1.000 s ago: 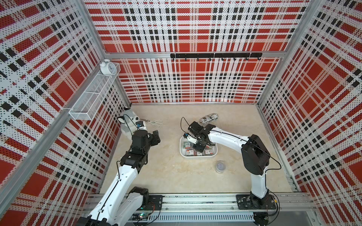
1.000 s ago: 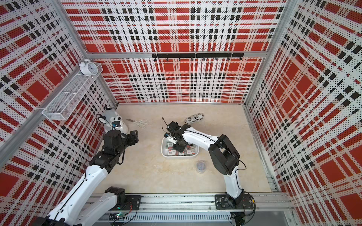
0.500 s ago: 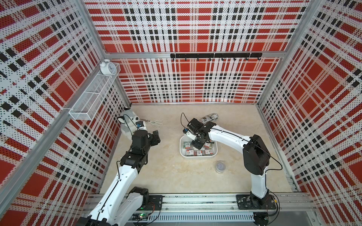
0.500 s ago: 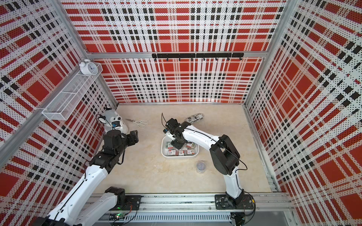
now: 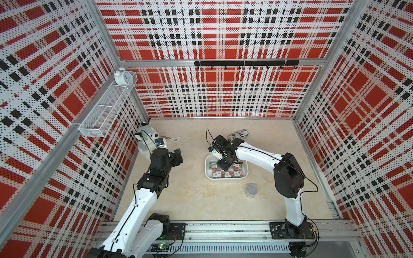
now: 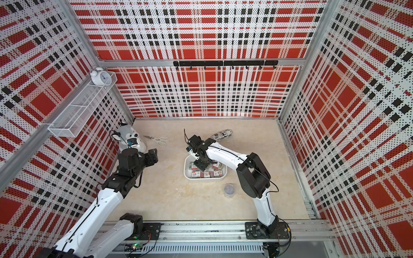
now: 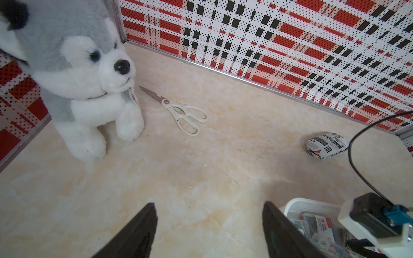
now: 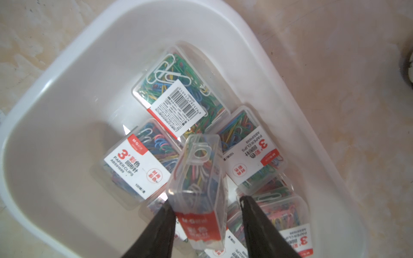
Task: Take the paper clips out of the storage box
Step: Pick up the boxed paper clips from the storage box.
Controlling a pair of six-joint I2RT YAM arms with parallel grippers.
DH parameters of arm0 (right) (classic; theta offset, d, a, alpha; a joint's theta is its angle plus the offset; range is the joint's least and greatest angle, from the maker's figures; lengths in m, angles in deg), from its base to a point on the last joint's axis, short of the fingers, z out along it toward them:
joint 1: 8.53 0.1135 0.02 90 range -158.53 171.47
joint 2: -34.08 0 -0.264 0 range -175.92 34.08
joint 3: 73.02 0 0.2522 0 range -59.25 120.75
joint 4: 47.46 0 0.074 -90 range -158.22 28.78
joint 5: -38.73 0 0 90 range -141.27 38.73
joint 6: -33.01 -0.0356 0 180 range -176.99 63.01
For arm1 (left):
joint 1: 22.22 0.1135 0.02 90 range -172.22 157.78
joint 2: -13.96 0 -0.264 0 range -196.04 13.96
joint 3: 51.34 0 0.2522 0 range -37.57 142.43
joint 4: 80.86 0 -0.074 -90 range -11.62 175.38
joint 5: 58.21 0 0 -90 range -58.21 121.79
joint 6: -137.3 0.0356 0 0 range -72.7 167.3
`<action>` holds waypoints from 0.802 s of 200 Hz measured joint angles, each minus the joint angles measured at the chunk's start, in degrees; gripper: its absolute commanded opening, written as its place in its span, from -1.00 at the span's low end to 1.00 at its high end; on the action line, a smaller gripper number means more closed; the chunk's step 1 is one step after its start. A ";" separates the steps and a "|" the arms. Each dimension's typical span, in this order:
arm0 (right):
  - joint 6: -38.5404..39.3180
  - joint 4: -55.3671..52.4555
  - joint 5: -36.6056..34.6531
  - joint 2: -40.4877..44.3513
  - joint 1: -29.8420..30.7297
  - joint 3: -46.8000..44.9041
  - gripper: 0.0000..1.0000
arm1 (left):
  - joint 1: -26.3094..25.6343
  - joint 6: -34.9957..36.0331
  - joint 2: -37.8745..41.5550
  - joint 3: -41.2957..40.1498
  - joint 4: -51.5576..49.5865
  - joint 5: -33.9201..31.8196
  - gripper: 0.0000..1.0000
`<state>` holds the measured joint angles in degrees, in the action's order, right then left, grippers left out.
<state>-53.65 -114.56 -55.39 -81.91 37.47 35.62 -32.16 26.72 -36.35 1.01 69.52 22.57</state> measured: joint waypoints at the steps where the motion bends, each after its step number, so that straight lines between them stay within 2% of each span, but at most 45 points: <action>1: -0.09 0.00 -0.02 -0.04 0.00 0.00 -0.13 | 0.00 0.00 0.00 0.00 0.00 0.00 0.53; 38: -0.55 0.00 -0.13 -0.11 -0.02 0.00 -0.42 | 0.00 0.00 0.00 0.00 0.00 0.00 0.53; 111: -2.49 0.07 1.62 1.29 -1.73 -0.33 -0.42 | 0.00 0.00 0.02 0.00 0.00 0.00 0.53; 160: -6.67 0.15 5.33 9.88 -3.74 -1.57 -0.41 | -0.02 -0.02 0.04 0.00 0.00 -0.02 0.53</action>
<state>-60.32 -114.41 -50.05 -72.03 33.73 34.04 -32.18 26.70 -36.30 1.01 69.52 22.55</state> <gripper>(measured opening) 0.300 0.765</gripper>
